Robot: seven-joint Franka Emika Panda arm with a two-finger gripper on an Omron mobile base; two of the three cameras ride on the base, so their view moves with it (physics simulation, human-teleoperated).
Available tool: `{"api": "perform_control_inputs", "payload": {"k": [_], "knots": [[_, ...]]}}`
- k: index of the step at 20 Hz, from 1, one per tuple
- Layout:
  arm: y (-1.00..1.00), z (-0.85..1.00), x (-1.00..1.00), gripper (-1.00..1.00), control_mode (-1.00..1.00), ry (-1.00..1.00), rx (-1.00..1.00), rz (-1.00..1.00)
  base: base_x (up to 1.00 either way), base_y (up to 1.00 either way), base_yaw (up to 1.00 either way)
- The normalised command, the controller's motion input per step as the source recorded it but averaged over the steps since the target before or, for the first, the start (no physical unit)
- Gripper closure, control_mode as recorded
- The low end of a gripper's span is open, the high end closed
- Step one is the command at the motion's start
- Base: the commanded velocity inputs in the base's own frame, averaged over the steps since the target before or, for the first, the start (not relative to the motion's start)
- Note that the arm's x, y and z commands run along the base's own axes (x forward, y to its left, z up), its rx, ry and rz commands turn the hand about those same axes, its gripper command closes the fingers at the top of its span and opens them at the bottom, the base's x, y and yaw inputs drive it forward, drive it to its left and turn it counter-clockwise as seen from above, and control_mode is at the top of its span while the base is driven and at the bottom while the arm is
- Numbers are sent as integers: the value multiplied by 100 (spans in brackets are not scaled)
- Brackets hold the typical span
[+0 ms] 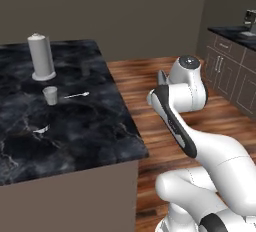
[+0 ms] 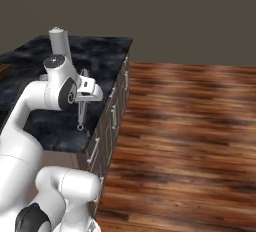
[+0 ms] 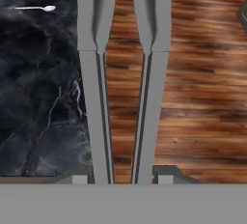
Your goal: Take the tongs from the drawer on the right and place them on the dining counter next to the tray containing the kebab skewer.
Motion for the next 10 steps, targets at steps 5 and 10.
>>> {"api": "perform_control_inputs", "payload": {"k": [5,10], "knots": [[0,0,0,100,100,0,0,0,0,-73,5],[0,0,0,100,100,0,0,0,4,-78,4]]}}
